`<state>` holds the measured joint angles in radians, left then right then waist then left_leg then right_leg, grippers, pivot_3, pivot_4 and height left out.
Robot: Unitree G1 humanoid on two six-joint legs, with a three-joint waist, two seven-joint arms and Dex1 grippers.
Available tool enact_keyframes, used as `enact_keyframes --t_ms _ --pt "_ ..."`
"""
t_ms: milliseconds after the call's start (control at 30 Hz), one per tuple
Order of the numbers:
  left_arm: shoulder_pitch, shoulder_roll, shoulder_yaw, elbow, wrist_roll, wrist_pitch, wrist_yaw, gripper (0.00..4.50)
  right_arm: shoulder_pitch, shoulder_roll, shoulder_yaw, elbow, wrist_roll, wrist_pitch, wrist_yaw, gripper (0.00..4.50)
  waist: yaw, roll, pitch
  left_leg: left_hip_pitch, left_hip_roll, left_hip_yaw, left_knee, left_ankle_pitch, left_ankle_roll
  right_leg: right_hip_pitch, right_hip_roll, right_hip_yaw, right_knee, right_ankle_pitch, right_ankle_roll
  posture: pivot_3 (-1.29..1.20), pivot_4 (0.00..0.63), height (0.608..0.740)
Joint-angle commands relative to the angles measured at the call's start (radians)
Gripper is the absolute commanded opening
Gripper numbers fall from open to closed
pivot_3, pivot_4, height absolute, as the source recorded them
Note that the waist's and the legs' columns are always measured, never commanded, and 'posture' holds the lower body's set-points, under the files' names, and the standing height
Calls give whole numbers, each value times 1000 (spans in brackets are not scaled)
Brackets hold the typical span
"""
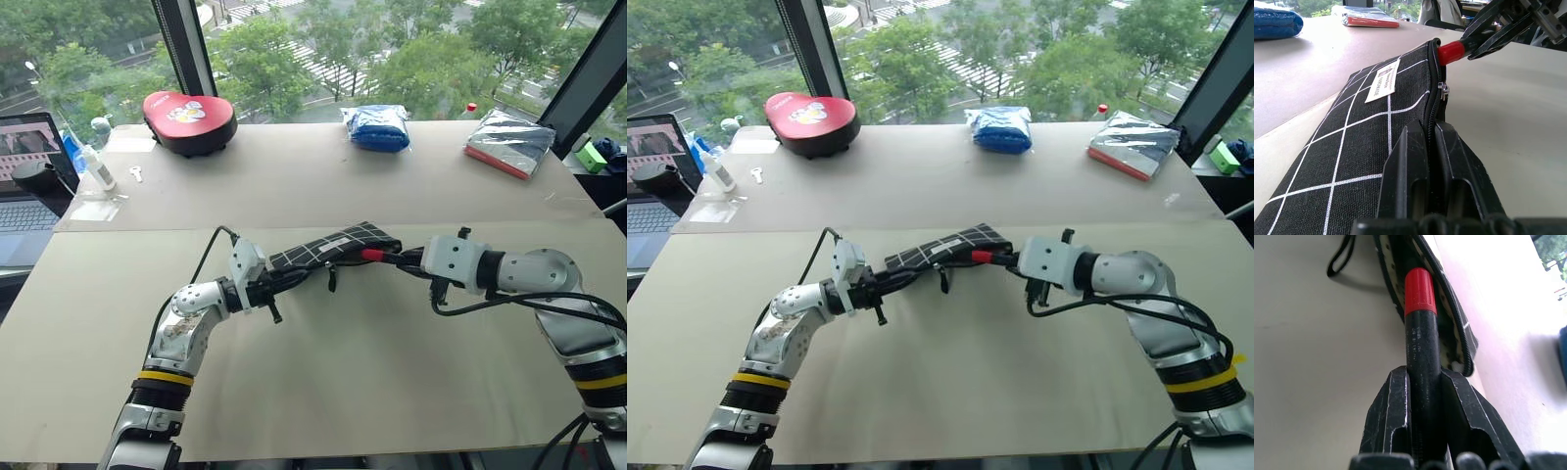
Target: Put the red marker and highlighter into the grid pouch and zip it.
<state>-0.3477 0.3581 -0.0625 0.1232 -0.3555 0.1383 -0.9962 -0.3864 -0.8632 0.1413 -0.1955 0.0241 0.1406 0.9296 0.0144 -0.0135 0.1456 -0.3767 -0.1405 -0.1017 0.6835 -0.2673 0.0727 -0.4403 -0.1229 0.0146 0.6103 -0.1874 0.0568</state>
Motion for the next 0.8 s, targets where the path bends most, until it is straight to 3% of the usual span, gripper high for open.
enact_keyframes --t_ms 33,233,500,800 --pt "-17 0 6 -14 -7 -20 -7 0 -15 -16 -32 -21 -19 -9 -5 508 -1 0 0 0 0 0 0 0 0 0 0 0 0 0 0 0 150 740" --pt "-22 -2 3 -12 -8 -19 -7 0 -72 14 22 21 -104 -32 -21 508 -2 0 0 0 0 0 0 0 0 0 0 0 0 0 0 0 150 740" --pt "-34 -2 4 -5 -8 -16 -9 0 -199 137 153 119 -225 -103 -42 508 -5 0 0 0 0 0 0 0 0 -1 0 0 1 0 0 0 150 740" --pt "-37 -3 2 -10 -9 -11 -10 0 -241 231 279 210 -370 -308 -101 508 -4 0 0 0 0 0 0 0 0 -1 0 0 1 0 0 0 150 740"
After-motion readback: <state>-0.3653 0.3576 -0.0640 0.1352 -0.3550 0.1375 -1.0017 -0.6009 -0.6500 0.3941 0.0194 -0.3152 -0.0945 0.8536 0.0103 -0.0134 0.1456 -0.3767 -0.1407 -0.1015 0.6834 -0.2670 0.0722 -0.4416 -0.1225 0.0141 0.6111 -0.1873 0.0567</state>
